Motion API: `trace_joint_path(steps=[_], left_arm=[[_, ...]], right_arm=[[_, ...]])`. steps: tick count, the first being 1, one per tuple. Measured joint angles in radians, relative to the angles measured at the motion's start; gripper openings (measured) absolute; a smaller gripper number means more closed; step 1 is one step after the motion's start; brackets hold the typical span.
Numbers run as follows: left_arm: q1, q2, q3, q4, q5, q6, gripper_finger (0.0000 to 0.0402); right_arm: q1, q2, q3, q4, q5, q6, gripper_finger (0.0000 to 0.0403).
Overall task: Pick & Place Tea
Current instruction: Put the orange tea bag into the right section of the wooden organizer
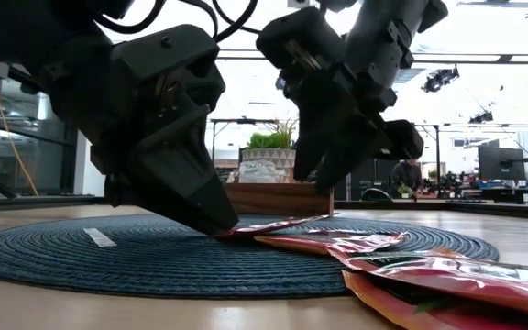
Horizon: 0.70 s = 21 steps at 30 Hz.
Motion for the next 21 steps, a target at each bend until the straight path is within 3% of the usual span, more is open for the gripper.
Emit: trace_joint_path(steps=[6, 17, 21], left_arm=[[0.000, 0.001, 0.000, 0.000, 0.000, 0.007, 0.0114], [0.000, 0.001, -0.001, 0.000, -0.002, 0.015, 0.0114], [0.000, 0.002, -0.002, 0.000, -0.003, 0.015, 0.0114]], right_arm=[[0.000, 0.048, 0.000, 0.047, -0.048, 0.009, 0.0132], [-0.001, 0.061, -0.001, 0.050, -0.035, 0.032, 0.0178], [0.007, 0.061, -0.054, 0.141, -0.052, 0.072, 0.0179]])
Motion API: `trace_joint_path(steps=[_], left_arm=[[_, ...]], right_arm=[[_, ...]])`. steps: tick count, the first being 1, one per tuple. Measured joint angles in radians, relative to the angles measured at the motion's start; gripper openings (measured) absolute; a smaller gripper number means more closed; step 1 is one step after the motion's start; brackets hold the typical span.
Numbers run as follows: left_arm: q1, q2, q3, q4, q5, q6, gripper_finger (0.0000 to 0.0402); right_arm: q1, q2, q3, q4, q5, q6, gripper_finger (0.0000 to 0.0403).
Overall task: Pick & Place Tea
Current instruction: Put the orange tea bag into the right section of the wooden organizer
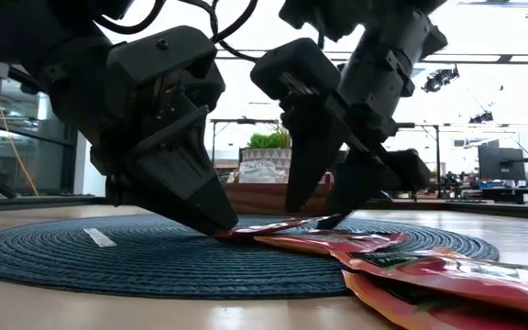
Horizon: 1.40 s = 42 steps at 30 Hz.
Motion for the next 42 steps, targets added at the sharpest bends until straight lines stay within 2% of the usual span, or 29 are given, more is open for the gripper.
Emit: trace_joint_path(steps=[7, 29, 35, 42], left_arm=[[0.000, 0.000, -0.001, -0.003, 0.000, 0.018, 0.0114], [0.001, 0.000, -0.001, -0.002, 0.008, 0.018, 0.0114], [0.001, 0.000, -0.001, -0.005, 0.009, 0.018, 0.0114], [0.001, 0.000, 0.000, -0.013, 0.021, 0.025, 0.0114]], right_arm=[[0.010, -0.006, -0.096, 0.224, -0.003, 0.051, 0.0179], [0.003, -0.003, -0.088, 0.247, -0.051, 0.034, 0.0138], [0.003, -0.003, -0.086, 0.233, -0.018, 0.034, 0.0102], [0.003, -0.003, -0.086, 0.222, 0.005, 0.017, 0.0021]])
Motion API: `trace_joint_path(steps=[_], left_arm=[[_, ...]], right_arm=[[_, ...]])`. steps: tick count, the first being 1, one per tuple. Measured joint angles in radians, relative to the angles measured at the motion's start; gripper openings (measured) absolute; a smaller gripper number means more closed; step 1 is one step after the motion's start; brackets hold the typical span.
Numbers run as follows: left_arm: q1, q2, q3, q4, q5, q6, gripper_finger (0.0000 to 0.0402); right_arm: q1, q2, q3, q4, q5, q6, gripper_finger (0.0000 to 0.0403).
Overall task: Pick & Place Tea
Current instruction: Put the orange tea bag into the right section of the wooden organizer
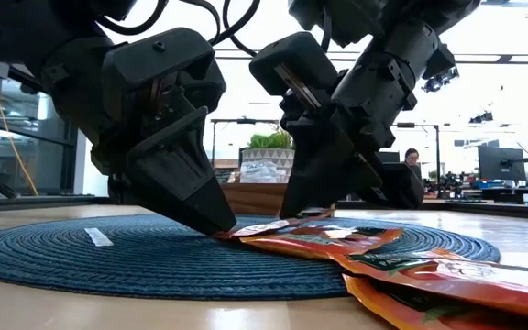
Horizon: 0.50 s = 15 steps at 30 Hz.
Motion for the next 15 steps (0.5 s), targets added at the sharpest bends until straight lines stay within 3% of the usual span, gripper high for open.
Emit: trace_joint_path(steps=[7, 15], left_arm=[[0.000, -0.006, 0.000, -0.004, 0.007, 0.002, 0.0114], [0.000, -0.071, 0.023, -0.097, 0.036, 0.120, 0.0114]], right_arm=[[0.000, -0.047, 0.000, -0.040, 0.061, -0.034, 0.0003], [-0.011, -0.108, 0.000, -0.085, 0.096, -0.071, 0.0001]])
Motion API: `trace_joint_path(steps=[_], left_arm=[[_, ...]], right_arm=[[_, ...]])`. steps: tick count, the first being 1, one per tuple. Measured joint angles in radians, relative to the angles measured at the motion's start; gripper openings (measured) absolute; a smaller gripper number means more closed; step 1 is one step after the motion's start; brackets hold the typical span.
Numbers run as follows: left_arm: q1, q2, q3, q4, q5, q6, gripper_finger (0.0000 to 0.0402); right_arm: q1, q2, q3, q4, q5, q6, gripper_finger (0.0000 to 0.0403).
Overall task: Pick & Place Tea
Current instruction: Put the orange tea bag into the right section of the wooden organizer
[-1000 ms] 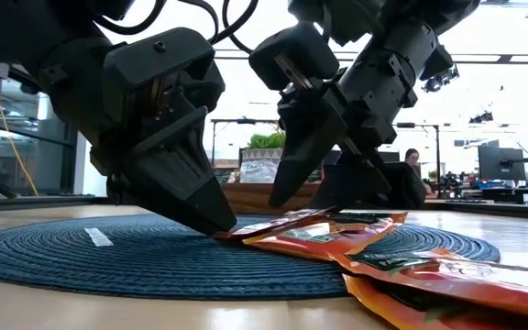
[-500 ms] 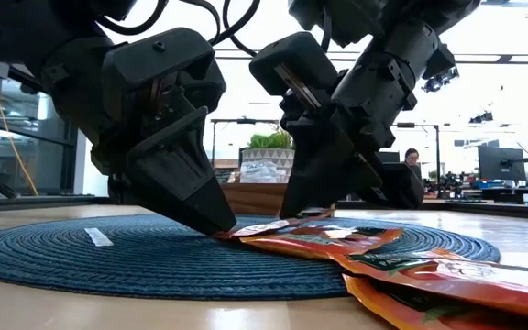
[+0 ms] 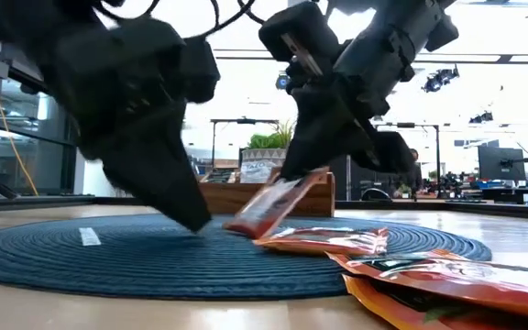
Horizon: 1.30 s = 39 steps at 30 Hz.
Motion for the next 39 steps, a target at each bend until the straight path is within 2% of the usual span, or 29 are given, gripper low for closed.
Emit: trace_joint_path(steps=[8, 11, 17, 23, 32, 39], left_arm=[[0.001, -0.068, 0.066, -0.166, -0.061, 0.054, 0.0114], [0.000, -0.083, 0.076, -0.171, -0.083, 0.063, 0.0114], [0.001, -0.088, 0.077, -0.151, -0.070, 0.090, 0.0114], [0.029, -0.088, 0.078, -0.087, -0.035, 0.034, 0.0114], [0.086, -0.088, 0.078, -0.025, 0.039, -0.024, 0.0114], [0.111, -0.089, 0.078, 0.009, 0.068, -0.039, 0.0114]], right_arm=[[-0.022, -0.072, 0.001, -0.063, -0.006, -0.070, 0.0001], [-0.042, -0.134, 0.023, -0.179, 0.010, -0.141, 0.0001], [-0.135, -0.259, 0.074, -0.404, -0.010, -0.392, 0.0000], [-0.275, -0.336, 0.125, -0.583, -0.019, -0.693, 0.0000], [-0.436, -0.336, 0.200, -0.611, -0.050, -1.099, 0.0000], [-0.525, -0.319, 0.200, -0.603, -0.071, -1.261, 0.0000]])
